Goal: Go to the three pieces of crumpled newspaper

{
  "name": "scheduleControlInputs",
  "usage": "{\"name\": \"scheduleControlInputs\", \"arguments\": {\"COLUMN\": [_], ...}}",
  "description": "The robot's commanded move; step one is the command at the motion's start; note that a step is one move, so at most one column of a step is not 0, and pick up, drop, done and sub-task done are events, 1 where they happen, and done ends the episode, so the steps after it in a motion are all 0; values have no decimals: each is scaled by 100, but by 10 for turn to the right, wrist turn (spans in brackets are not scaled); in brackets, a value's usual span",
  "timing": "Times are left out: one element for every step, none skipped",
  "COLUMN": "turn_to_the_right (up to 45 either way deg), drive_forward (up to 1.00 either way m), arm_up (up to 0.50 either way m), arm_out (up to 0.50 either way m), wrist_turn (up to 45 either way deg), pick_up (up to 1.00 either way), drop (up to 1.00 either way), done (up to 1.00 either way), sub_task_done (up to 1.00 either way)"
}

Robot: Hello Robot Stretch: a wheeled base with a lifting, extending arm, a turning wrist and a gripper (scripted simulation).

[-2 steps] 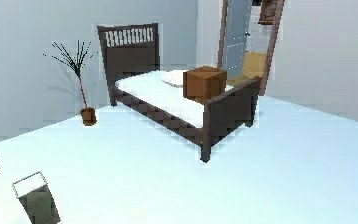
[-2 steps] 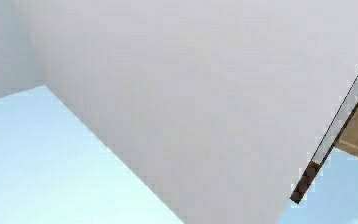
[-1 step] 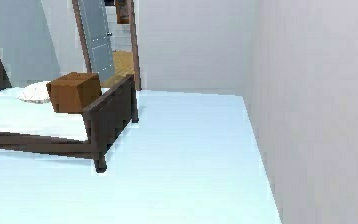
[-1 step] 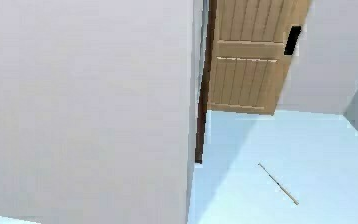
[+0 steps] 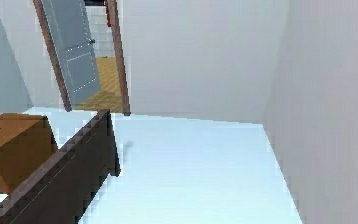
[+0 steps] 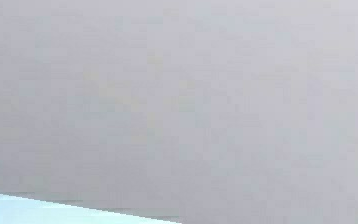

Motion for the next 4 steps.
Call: {"name": "scheduleControlInputs", "arguments": {"turn_to_the_right": [30,0,0,-450], "drive_forward": [0,100,70,0], "arm_up": [0,0,0,0], "arm_out": [0,0,0,0], "wrist_turn": [0,0,0,0], "pick_up": [0,0,0,0], "drop": [0,0,0,0], "done": [0,0,0,0], "sub_task_done": [0,0,0,0]}}
